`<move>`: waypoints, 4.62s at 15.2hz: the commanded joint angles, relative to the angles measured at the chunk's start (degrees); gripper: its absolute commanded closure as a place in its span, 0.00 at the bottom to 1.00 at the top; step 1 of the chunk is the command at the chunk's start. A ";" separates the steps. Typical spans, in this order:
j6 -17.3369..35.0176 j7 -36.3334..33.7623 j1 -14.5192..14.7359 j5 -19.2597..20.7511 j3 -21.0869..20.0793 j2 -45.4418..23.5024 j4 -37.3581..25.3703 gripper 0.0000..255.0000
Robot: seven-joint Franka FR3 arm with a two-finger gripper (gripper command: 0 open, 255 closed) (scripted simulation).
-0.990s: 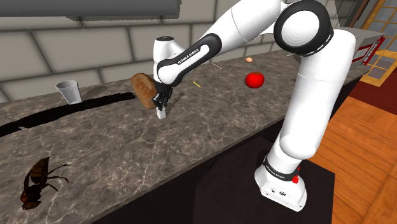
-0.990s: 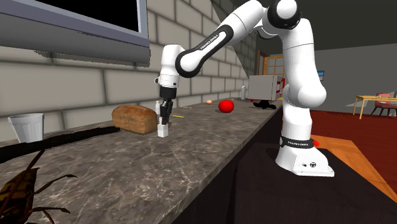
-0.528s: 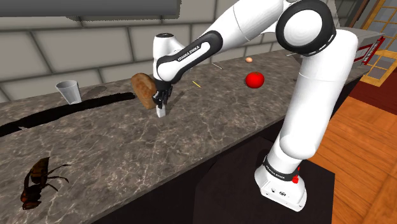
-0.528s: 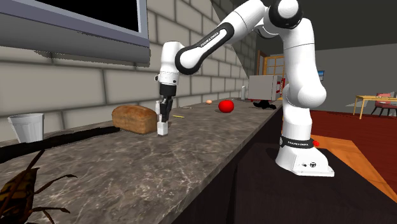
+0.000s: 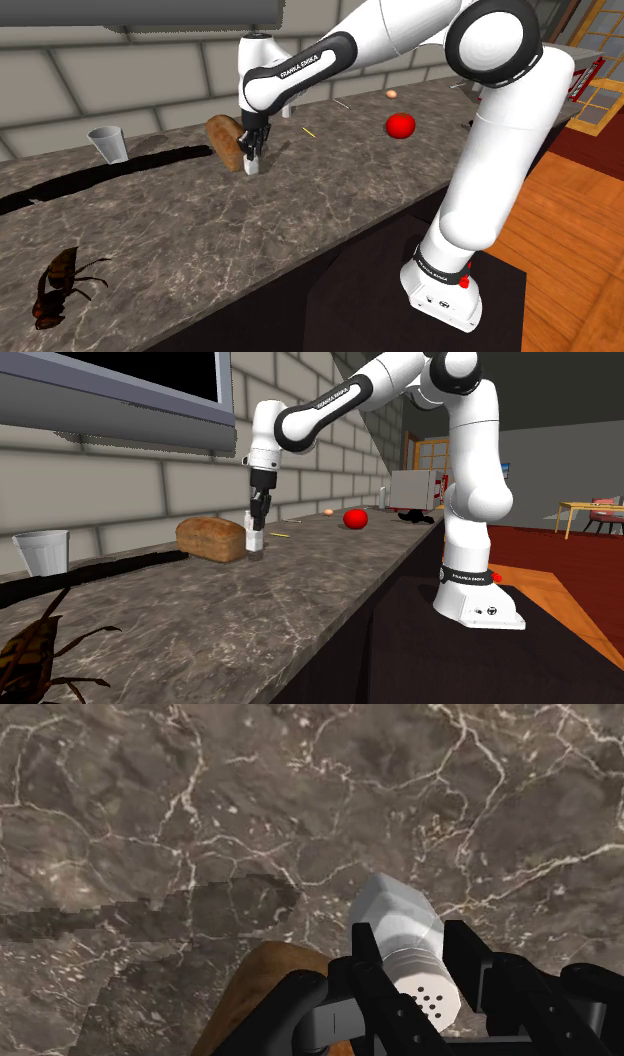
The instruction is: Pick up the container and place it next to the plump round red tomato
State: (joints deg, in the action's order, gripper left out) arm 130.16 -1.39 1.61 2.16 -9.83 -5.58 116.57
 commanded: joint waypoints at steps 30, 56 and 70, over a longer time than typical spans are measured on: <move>-17.69 7.99 -3.32 -2.88 3.29 9.56 -8.27 1.00; -19.38 44.91 -18.01 -5.25 24.82 13.62 -4.43 1.00; -19.90 61.20 -24.60 -9.88 33.11 3.58 -12.94 1.00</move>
State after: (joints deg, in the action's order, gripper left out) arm 109.49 59.55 -22.93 -7.65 23.23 -1.95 102.90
